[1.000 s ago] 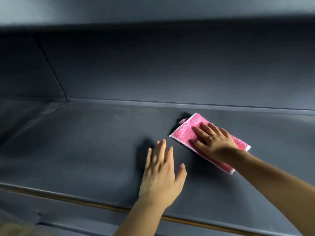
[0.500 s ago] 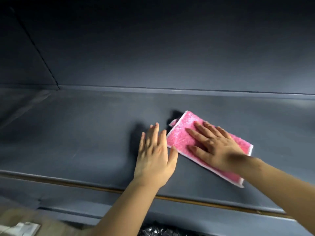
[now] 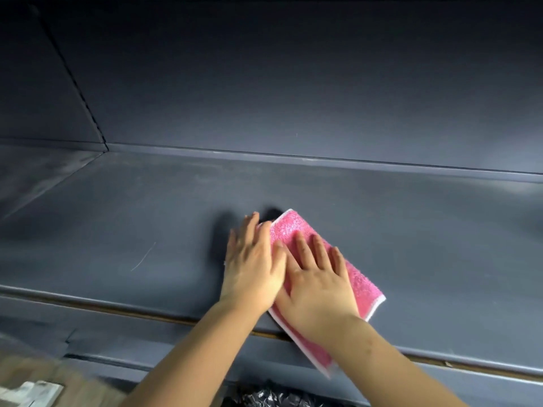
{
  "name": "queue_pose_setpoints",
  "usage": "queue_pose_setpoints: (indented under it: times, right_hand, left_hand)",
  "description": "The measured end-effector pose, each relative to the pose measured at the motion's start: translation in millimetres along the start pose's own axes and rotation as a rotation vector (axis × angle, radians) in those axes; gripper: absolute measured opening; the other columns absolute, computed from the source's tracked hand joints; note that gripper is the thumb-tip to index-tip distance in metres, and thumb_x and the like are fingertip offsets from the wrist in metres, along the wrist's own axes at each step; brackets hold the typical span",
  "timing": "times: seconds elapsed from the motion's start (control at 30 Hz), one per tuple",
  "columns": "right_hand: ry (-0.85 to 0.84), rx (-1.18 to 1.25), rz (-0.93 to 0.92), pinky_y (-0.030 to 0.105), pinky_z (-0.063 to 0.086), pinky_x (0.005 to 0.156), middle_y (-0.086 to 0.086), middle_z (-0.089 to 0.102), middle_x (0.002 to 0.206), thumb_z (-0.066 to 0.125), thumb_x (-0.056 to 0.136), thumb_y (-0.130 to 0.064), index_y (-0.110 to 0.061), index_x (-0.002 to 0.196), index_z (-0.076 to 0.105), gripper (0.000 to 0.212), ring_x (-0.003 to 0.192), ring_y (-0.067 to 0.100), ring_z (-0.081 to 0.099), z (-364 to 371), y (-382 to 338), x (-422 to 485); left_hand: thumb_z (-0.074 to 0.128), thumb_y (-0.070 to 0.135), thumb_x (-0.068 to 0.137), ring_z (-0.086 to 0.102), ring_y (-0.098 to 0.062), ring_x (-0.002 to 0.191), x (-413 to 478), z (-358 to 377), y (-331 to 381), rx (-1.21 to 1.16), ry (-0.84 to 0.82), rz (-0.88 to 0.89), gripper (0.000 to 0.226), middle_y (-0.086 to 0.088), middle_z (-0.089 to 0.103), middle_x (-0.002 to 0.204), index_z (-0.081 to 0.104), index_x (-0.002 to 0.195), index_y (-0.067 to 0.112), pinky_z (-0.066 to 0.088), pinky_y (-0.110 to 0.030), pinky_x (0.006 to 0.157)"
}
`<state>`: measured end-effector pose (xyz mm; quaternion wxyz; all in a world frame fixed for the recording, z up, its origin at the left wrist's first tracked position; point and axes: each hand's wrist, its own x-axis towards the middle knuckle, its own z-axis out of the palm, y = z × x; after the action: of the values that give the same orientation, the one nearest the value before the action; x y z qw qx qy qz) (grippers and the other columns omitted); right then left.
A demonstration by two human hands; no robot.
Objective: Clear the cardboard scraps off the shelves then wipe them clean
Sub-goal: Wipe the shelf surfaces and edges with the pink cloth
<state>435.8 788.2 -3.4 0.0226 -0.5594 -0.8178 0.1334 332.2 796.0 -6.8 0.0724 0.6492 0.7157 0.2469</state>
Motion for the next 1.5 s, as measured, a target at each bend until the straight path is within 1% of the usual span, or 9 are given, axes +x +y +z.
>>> queue_pose_setpoints:
  times: [0.13, 0.23, 0.33, 0.43, 0.57, 0.83, 1.03, 1.2, 1.5]
  right_hand:
    - [-0.042, 0.048, -0.023, 0.041, -0.007, 0.117, 0.0, -0.01, 0.159, 0.02, 0.096, -0.043, -0.031, 0.148, -0.003, 0.058, 0.146, 0.022, -0.014, -4.7, -5.0, 10.0]
    - [0.089, 0.371, -0.015, 0.035, 0.026, 0.113, 0.0, 0.038, 0.148, 0.026, 0.084, -0.032, -0.029, 0.144, 0.029, 0.06, 0.139, 0.021, 0.032, -20.4, 6.7, 11.9]
    - [0.309, 0.557, 0.105, 0.036, 0.04, 0.103, 0.007, 0.058, 0.131, 0.039, 0.082, -0.007, -0.017, 0.132, 0.049, 0.052, 0.123, 0.028, 0.051, -32.0, 31.7, 25.0]
    - [0.28, 0.278, 0.217, 0.035, 0.033, 0.104, 0.006, 0.051, 0.139, 0.035, 0.087, -0.008, -0.017, 0.135, 0.044, 0.05, 0.129, 0.029, 0.042, -29.7, 53.0, 36.6]
    - [0.21, 0.005, 0.19, 0.031, 0.011, 0.116, 0.001, 0.018, 0.157, 0.024, 0.097, -0.032, -0.023, 0.146, 0.025, 0.049, 0.145, 0.02, 0.013, -15.0, 58.8, 40.3]
    - [0.107, 0.0, 0.298, 0.042, 0.001, 0.117, 0.007, 0.002, 0.159, 0.022, 0.098, -0.035, -0.017, 0.149, 0.012, 0.054, 0.146, 0.03, -0.003, -12.0, 32.1, 49.8]
    - [0.152, -0.021, 0.319, 0.043, 0.002, 0.117, 0.009, 0.005, 0.159, 0.022, 0.098, -0.036, -0.014, 0.148, 0.013, 0.055, 0.146, 0.032, -0.001, -6.7, 21.8, 48.0]
    - [0.164, -0.028, 0.336, 0.042, 0.003, 0.117, 0.008, 0.006, 0.159, 0.022, 0.098, -0.034, -0.015, 0.148, 0.014, 0.054, 0.146, 0.031, 0.001, -5.7, 20.7, 51.0]
    - [0.203, -0.023, 0.357, 0.037, 0.005, 0.118, 0.002, 0.008, 0.159, 0.017, 0.098, -0.034, -0.021, 0.148, 0.017, 0.052, 0.147, 0.025, 0.003, -3.1, 23.7, 51.6]
  left_hand:
    - [0.018, 0.037, 0.092, 0.016, -0.018, 0.14, -2.1, -10.7, -7.2, 0.019, -0.036, 0.037, 0.052, -0.002, 0.02, 0.152, 0.032, 0.137, 0.016, 0.0, -0.03, 0.114]
    - [0.005, 0.042, 0.074, 0.036, -0.02, 0.131, -1.4, -5.8, 5.7, -0.092, -0.138, 0.045, 0.072, -0.007, 0.042, 0.141, 0.041, 0.131, 0.014, 0.021, -0.029, 0.109]
    - [0.009, 0.052, 0.078, 0.009, -0.027, 0.142, 3.6, 7.4, 15.5, 0.094, -0.288, 0.115, 0.072, -0.012, 0.015, 0.153, 0.022, 0.141, 0.02, 0.012, -0.041, 0.117]
    - [0.024, 0.034, 0.095, -0.016, -0.025, 0.141, 14.1, 6.6, 9.6, 0.231, -0.395, 0.16, 0.053, -0.006, -0.011, 0.155, 0.006, 0.145, 0.026, -0.009, -0.042, 0.115]
    - [0.032, 0.014, 0.093, -0.008, -0.021, 0.143, 36.6, -4.8, 0.4, 0.117, -0.386, 0.109, 0.053, 0.0, -0.002, 0.156, 0.019, 0.143, 0.028, -0.005, -0.039, 0.118]
    - [0.016, 0.038, 0.095, -0.016, -0.025, 0.141, 35.1, 9.9, -6.8, 0.304, -0.357, 0.153, 0.056, -0.007, -0.014, 0.154, -0.004, 0.145, 0.023, -0.009, -0.041, 0.117]
    - [0.013, 0.04, 0.094, -0.018, -0.027, 0.141, 27.5, -4.0, -32.6, 0.349, -0.352, 0.116, 0.058, -0.01, -0.017, 0.154, -0.008, 0.144, 0.02, -0.012, -0.041, 0.115]
    - [-0.017, 0.046, 0.061, -0.02, -0.029, 0.14, 12.5, 3.9, -14.8, 0.302, -0.367, 0.308, 0.087, -0.011, -0.017, 0.153, -0.009, 0.144, 0.021, -0.017, -0.041, 0.111]
    - [0.017, 0.035, 0.096, -0.017, -0.029, 0.141, 57.5, 9.2, -13.4, 0.285, -0.394, 0.185, 0.056, -0.011, -0.014, 0.154, -0.005, 0.145, 0.019, -0.013, -0.042, 0.114]
